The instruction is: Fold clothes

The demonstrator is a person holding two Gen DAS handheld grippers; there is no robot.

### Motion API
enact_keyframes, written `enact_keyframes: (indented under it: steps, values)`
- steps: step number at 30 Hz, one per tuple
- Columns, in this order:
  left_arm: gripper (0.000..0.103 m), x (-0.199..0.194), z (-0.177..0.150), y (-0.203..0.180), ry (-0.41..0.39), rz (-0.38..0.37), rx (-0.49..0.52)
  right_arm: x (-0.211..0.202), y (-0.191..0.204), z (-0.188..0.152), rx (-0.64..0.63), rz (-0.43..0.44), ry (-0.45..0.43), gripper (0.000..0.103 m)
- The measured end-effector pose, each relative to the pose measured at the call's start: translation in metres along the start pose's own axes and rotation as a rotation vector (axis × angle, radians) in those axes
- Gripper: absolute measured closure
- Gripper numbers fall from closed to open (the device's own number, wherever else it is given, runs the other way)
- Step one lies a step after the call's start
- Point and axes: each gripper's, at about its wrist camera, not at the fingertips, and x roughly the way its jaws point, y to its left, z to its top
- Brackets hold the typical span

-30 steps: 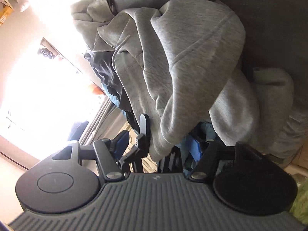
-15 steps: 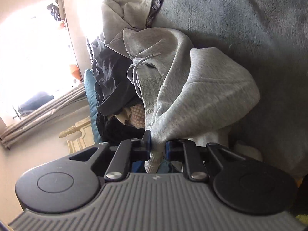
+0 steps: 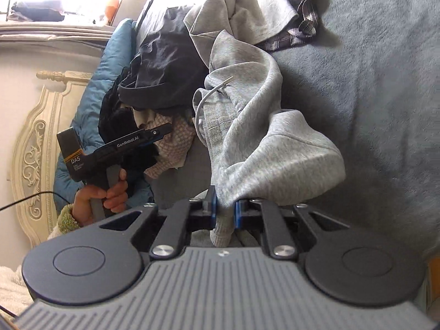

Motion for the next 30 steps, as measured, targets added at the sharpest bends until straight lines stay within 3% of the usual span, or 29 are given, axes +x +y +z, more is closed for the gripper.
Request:
enact_keyframes:
  steps: [4,10,15,19,23,28,30]
  values:
    - [0.050,0.029,0.008,-0.015,0.037,-0.021,0.075,-0.009,0.005,0.005,-0.001,-0.021,0.022,0.093]
    - [0.052,0.066,0.014,-0.018,0.049,-0.029,0.084,-0.016,0.018,0.004,-0.014,-0.046,0.044,0.093]
    - [0.066,0.098,0.009,-0.010,0.122,-0.032,0.095,-0.022,0.025,0.006,0.001,-0.044,0.038,0.093]
    - [0.069,0.112,0.009,-0.001,0.107,-0.091,0.031,-0.026,0.030,0.006,0.008,-0.047,0.036,0.093]
    - [0.085,0.115,0.002,-0.006,0.088,-0.159,0.016,-0.031,0.036,0.002,0.027,-0.062,0.020,0.093]
    - [0.082,0.112,-0.014,-0.018,0.074,-0.182,0.059,-0.041,0.044,-0.005,0.031,-0.071,-0.013,0.093]
    - [0.088,0.110,-0.019,-0.016,0.060,-0.179,0.043,-0.042,0.045,-0.008,0.031,-0.077,-0.017,0.093]
